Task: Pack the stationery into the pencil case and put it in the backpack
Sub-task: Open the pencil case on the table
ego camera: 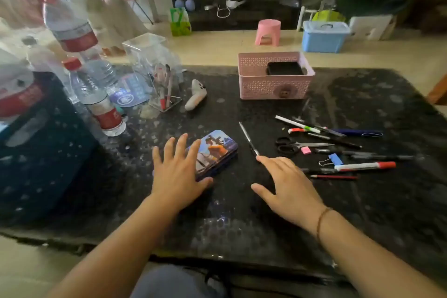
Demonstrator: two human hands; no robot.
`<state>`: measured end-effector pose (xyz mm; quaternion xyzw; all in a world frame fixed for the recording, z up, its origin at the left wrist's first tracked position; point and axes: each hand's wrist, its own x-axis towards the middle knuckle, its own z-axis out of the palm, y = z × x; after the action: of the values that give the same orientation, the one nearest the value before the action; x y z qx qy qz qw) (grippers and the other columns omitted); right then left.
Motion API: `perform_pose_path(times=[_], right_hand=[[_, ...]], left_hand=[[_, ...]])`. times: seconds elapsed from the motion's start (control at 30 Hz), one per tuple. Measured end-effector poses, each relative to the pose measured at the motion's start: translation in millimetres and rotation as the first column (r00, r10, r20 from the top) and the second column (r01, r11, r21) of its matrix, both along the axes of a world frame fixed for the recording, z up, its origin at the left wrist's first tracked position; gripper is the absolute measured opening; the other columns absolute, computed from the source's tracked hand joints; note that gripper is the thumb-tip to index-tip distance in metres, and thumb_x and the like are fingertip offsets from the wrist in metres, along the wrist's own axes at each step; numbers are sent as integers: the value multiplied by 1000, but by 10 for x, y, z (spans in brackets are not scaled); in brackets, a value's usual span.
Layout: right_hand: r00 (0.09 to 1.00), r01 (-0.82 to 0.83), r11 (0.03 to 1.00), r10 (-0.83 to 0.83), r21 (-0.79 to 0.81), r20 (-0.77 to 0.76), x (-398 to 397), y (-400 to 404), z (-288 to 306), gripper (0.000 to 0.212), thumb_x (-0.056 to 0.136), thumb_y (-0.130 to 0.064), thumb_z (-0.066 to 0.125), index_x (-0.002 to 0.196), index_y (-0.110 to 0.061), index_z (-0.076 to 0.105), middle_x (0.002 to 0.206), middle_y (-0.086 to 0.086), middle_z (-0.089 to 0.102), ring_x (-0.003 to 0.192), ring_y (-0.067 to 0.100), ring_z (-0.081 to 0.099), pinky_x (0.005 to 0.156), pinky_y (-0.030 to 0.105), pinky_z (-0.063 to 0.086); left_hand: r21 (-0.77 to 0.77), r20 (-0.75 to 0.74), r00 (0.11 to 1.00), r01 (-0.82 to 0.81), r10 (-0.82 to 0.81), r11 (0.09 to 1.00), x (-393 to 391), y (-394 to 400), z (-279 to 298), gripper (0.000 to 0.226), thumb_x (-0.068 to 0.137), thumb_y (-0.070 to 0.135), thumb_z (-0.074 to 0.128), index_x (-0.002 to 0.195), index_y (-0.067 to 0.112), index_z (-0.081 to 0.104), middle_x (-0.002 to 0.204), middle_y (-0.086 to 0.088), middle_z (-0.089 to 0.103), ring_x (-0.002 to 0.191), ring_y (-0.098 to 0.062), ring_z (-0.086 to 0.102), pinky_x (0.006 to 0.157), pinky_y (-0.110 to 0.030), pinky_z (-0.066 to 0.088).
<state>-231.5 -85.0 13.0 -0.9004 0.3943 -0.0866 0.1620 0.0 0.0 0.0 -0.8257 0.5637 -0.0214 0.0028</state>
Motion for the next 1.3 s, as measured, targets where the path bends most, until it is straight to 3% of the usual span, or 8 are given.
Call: perform_pose_path(times=[0.13, 0.4, 0.63, 0.77, 0.9, 1.03, 1.13, 1.3], right_hand=[[1000, 10, 1000, -10, -1, -19, 435, -23, -81, 70, 87, -55, 50, 146, -25, 26, 147, -5, 38, 140, 17, 19, 114, 34, 21], [998, 14, 1000, -15, -14, -54, 61, 41, -190, 101, 67, -72, 62, 148, -31, 16, 147, -7, 35, 140, 15, 16, 114, 30, 12], [996, 59, 998, -61, -37, -57, -275, 147, -184, 112, 61, -66, 72, 148, -36, 8, 147, -3, 38, 141, 14, 17, 117, 36, 2], [990, 139, 990, -139, 4, 34, -284, 156, -340, 114, 56, -58, 79, 147, -34, 14, 146, -2, 40, 139, 12, 26, 117, 35, 0], [985, 172, 985, -172, 2, 31, -274, 178, -366, 119, 58, -57, 79, 148, -31, 6, 144, -6, 44, 139, 10, 26, 116, 36, -4], [980, 199, 980, -198, 15, -20, -254, 203, -348, 113, 65, -62, 72, 149, -30, 4, 143, -14, 44, 143, 6, 13, 117, 39, -7], [979, 181, 983, -183, -29, -91, -260, 247, -339, 99, 67, -65, 68, 147, -33, 20, 144, -9, 45, 143, 12, 18, 117, 45, -1], [979, 63, 976, -101, -208, -175, -206, 244, -233, 88, 58, -78, 58, 131, -30, 50, 122, -4, 60, 124, 24, 40, 104, 49, 33]], left_hand=[[112, -170, 980, -87, 106, 990, 255, 24, -42, 98, 75, 79, 50, 152, 30, 14, 154, -2, 31, 138, -29, 34, 111, -50, 31], [14, -252, 901, 370, -354, 929, 63, 292, -158, 96, 76, 76, 50, 153, 31, 15, 154, 7, 28, 139, -16, 29, 114, -34, 23], [-31, -304, 820, 500, -485, 866, -116, 195, -159, 95, 72, 74, 60, 150, 36, 21, 152, 12, 23, 140, -12, 22, 115, -37, 23], [-15, -379, 804, 490, -459, 871, -78, 150, 42, 87, 69, 74, 63, 144, 36, 38, 142, 16, 43, 126, -7, 42, 107, -32, 39], [114, -565, 767, 438, -305, 892, 161, -153, 468, 52, 73, 65, 70, 117, 39, 58, 109, 16, 66, 97, -2, 63, 88, -24, 52], [-168, -549, 798, 187, -249, 968, 438, -509, 472, 10, 84, 36, 73, 90, 29, 68, 83, 15, 68, 78, 0, 63, 75, -25, 53], [-191, -515, 838, 93, -181, 977, 485, -629, 181, 11, 84, 22, 71, 94, 26, 70, 87, 11, 71, 81, -9, 66, 82, -33, 55], [-245, -563, 816, -16, -129, 969, 450, -584, -199, 29, 84, 16, 67, 111, 26, 70, 109, 7, 72, 105, -13, 64, 98, -32, 48]])
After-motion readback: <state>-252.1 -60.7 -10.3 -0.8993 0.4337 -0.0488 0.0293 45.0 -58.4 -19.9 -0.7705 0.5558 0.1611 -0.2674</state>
